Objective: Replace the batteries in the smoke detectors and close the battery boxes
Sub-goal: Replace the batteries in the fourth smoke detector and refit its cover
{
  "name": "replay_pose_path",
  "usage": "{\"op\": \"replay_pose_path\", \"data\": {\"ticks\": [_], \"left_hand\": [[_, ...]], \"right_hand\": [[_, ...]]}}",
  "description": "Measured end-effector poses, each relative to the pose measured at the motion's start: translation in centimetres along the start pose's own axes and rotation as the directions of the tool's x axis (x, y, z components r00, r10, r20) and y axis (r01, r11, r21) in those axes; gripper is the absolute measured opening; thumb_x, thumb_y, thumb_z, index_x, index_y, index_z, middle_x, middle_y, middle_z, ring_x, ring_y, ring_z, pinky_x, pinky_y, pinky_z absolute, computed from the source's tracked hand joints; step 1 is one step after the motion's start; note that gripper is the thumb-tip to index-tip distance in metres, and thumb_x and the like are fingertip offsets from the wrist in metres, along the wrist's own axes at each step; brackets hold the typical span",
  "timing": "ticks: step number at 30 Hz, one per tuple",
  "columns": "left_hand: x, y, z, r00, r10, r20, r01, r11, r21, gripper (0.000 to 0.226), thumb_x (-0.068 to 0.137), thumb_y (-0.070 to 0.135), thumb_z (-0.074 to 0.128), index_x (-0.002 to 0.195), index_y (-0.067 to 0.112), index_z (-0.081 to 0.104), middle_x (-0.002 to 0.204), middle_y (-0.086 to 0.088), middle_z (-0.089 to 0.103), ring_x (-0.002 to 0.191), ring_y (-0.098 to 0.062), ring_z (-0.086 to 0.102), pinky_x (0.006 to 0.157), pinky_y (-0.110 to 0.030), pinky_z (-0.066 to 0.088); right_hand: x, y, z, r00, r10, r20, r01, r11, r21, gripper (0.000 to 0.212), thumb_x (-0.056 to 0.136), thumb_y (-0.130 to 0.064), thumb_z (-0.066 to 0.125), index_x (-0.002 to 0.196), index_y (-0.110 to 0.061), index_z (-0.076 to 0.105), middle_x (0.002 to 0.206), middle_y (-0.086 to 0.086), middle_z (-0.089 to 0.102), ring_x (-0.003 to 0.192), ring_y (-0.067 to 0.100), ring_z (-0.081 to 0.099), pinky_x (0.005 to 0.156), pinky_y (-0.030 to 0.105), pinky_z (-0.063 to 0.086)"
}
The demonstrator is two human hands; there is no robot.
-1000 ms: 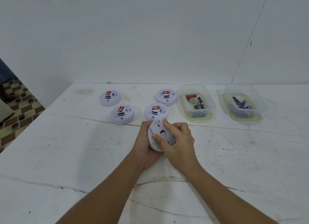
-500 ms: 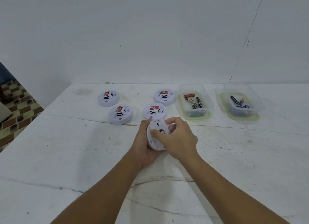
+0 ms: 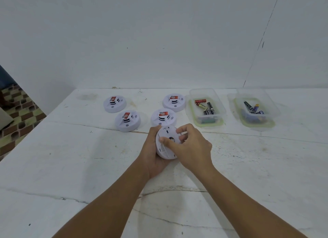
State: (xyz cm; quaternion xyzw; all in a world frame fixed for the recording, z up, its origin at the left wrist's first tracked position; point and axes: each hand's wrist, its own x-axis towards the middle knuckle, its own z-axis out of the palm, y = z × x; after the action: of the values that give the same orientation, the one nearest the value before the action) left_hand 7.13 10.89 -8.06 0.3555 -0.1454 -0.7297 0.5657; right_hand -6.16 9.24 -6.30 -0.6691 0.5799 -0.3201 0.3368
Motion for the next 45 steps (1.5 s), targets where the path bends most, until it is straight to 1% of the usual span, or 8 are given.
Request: {"op": "replay_pose_path", "data": {"ticks": [11,17,22,25,27,32,37,45], "left_hand": [[-0.3,-0.1,0.3,1.000,0.008,-0.004,-0.008,1.000,0.008,0.044,0.101,0.046,0.047,0.125,0.014,0.065,0.119,-0.018,0.070,0.099,-0.031,0.071,0.076,-0.042,0.061],[-0.2,-0.1,0.2,0.999,0.015,-0.044,-0.015,1.000,0.005,0.053,0.098,0.047,0.050,0.131,0.009,0.065,0.125,-0.021,0.066,0.112,-0.035,0.065,0.090,-0.046,0.056],[-0.2,0.5,1.3,0.989,0.115,-0.093,-0.101,0.985,0.143,0.061,0.099,0.052,0.054,0.144,0.011,0.058,0.128,-0.020,0.067,0.119,-0.035,0.066,0.098,-0.049,0.054],[-0.1,1.0,2.2,0.951,0.283,-0.122,-0.205,0.878,0.433,0.057,0.092,0.061,0.063,0.136,0.025,0.063,0.133,-0.016,0.068,0.123,-0.033,0.067,0.106,-0.056,0.052],[-0.6,1.3,3.2,0.925,0.354,-0.140,-0.223,0.802,0.554,0.053,0.089,0.067,0.061,0.130,0.034,0.064,0.130,-0.008,0.069,0.117,-0.026,0.070,0.097,-0.049,0.057],[-1.3,1.4,3.6,0.922,0.343,-0.178,-0.210,0.832,0.513,0.032,0.103,0.042,0.057,0.127,0.023,0.068,0.100,0.005,0.075,0.093,-0.009,0.072,0.074,-0.027,0.054],[-2.1,1.8,1.5,0.930,0.312,-0.193,-0.166,0.827,0.537,0.029,0.106,0.016,0.055,0.134,0.020,0.060,0.128,-0.003,0.071,0.115,-0.019,0.069,0.093,-0.030,0.056],[-2.3,1.8,0.7,0.977,0.128,-0.169,-0.033,0.880,0.473,0.031,0.100,0.008,0.064,0.131,0.010,0.067,0.122,-0.012,0.075,0.112,-0.030,0.071,0.105,-0.044,0.054]], "right_hand": [[0.2,-0.4,-0.8,0.997,0.005,0.073,-0.002,0.999,-0.035,0.060,0.063,-0.086,0.068,0.092,-0.036,0.051,0.090,-0.016,0.065,0.083,-0.001,0.063,0.095,0.045,0.051],[0.1,0.4,-0.6,0.995,-0.003,0.095,-0.007,0.994,0.109,0.059,0.066,-0.085,0.068,0.099,-0.038,0.056,0.094,-0.010,0.064,0.083,0.008,0.064,0.086,0.046,0.057],[-0.1,0.3,-0.8,0.989,-0.082,0.126,0.048,0.965,0.257,0.046,0.086,-0.065,0.072,0.119,-0.035,0.060,0.112,-0.009,0.061,0.097,0.006,0.062,0.083,0.030,0.054],[-0.6,-0.3,-1.4,0.980,-0.128,0.155,0.054,0.910,0.412,0.044,0.094,-0.059,0.064,0.130,-0.035,0.059,0.117,-0.013,0.066,0.104,0.000,0.064,0.082,0.017,0.048],[-0.8,-0.6,-1.7,0.975,-0.115,0.190,0.011,0.878,0.479,0.045,0.095,-0.058,0.064,0.133,-0.035,0.057,0.116,-0.015,0.069,0.102,-0.001,0.068,0.081,0.016,0.049],[-0.6,0.5,-1.8,0.978,-0.010,0.210,-0.123,0.785,0.608,0.026,0.102,-0.033,0.064,0.128,-0.032,0.062,0.115,-0.003,0.073,0.099,0.011,0.074,0.085,0.028,0.059],[-0.2,2.1,-1.9,0.940,0.171,0.294,-0.340,0.441,0.831,0.026,0.106,-0.011,0.053,0.126,-0.020,0.066,0.119,0.010,0.076,0.111,0.028,0.072,0.080,0.036,0.061],[0.4,3.0,-1.7,0.927,0.242,0.286,-0.362,0.385,0.849,0.033,0.105,-0.018,0.058,0.136,-0.025,0.053,0.122,0.011,0.073,0.107,0.025,0.072,0.081,0.038,0.060]]}}
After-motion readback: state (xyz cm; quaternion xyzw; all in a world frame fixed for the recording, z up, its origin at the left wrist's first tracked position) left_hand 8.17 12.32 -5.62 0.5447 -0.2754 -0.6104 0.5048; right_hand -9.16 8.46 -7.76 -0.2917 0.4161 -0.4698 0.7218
